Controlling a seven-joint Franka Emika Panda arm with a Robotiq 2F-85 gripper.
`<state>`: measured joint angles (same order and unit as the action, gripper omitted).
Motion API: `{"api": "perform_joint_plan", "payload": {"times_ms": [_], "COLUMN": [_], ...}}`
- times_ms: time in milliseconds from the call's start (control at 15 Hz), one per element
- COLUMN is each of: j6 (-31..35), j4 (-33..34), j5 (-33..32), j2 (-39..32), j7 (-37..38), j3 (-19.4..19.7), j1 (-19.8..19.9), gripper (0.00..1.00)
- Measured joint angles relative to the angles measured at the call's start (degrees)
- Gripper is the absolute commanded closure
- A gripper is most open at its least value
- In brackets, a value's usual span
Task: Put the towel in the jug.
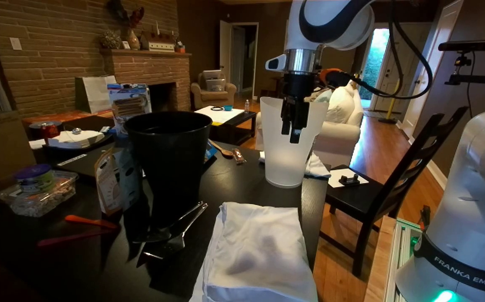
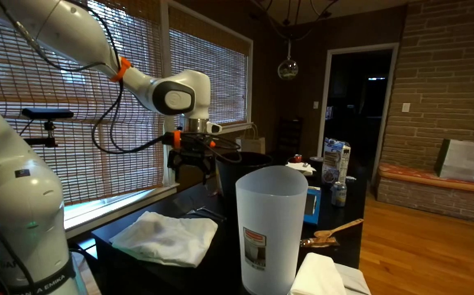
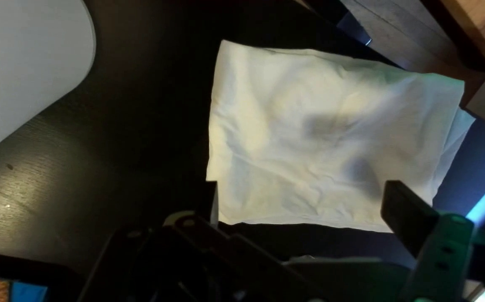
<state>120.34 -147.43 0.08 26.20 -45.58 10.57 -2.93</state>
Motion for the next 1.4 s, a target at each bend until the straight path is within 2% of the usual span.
{"api": "perform_joint_plan", "payload": {"times_ms": [333, 533, 733, 1067, 1400], "j6": [0.1, 1.2, 3.5, 12.3, 21.9], "j4": [0.0, -0.3, -2.1, -5.3, -6.9], "j5": [0.0, 2.7, 6.4, 10.3, 12.0], "j2": [0.1, 0.1, 0.0, -3.3, -11.1], "j7": [-0.2, -0.2, -0.2, -1.2, -6.1], "j3": [0.0, -0.2, -1.7, -4.2, -3.3], "j1": [0.0, -0.5, -3.3, -8.9, -9.3], "gripper": [0.00, 0.00, 0.00, 0.00, 0.00]}}
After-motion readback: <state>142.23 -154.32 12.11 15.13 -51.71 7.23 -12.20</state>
